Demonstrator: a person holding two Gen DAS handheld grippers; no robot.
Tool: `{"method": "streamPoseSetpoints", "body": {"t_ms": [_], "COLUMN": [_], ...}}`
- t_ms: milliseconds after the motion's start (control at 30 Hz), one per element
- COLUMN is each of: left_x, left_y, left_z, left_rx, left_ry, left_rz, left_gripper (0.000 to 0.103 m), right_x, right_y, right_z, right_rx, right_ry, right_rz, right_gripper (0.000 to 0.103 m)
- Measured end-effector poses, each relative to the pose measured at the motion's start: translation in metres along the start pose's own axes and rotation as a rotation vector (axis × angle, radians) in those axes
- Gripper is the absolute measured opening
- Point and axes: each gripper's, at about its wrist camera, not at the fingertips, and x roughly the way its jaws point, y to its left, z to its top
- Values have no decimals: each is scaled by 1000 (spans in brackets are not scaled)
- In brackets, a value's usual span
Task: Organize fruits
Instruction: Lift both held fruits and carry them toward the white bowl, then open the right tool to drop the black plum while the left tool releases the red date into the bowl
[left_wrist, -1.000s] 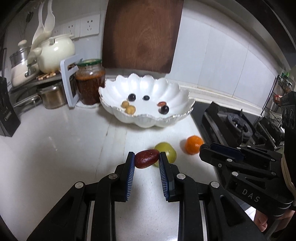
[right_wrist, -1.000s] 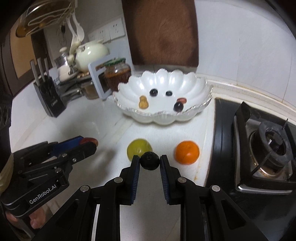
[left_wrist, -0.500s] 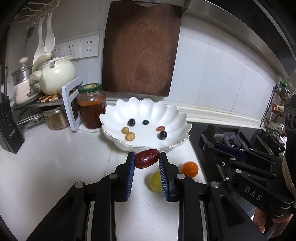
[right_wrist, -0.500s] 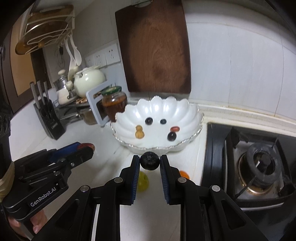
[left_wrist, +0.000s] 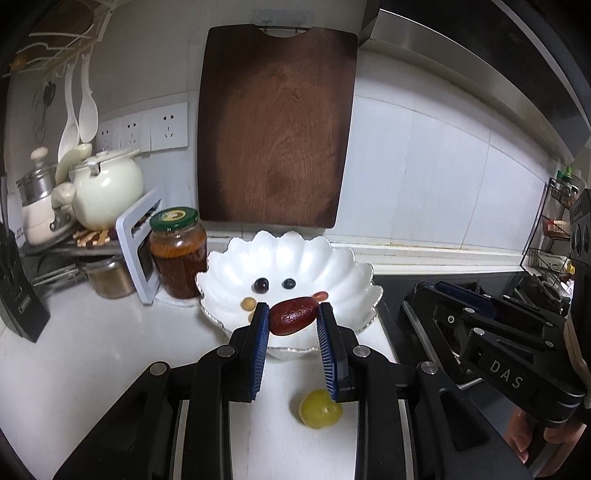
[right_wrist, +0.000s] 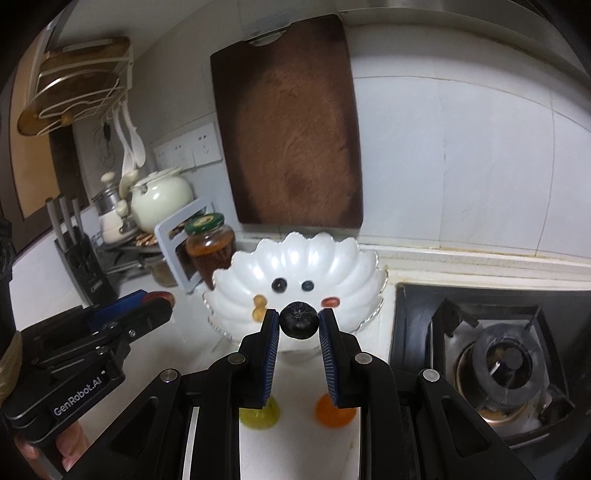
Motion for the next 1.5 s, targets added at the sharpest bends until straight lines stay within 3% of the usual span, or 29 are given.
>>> {"method": "streamPoseSetpoints", "body": {"t_ms": [400,900,1500], "left_x": [23,64,150], "left_y": [2,3,12], "left_z": [31,57,63], "left_rx": [4,20,30], "left_ry": [11,33,193], "left_rz": [-4,9,25], "left_gripper": [27,27,27], "right_x": [18,63,144], "right_y": [-2,-15,-39], "right_z": [28,58,70], "right_rx": [-14,5,8], "right_ry": [-15,39,210], "right_rz": [-32,-47,-99], "right_gripper": [24,24,24]}}
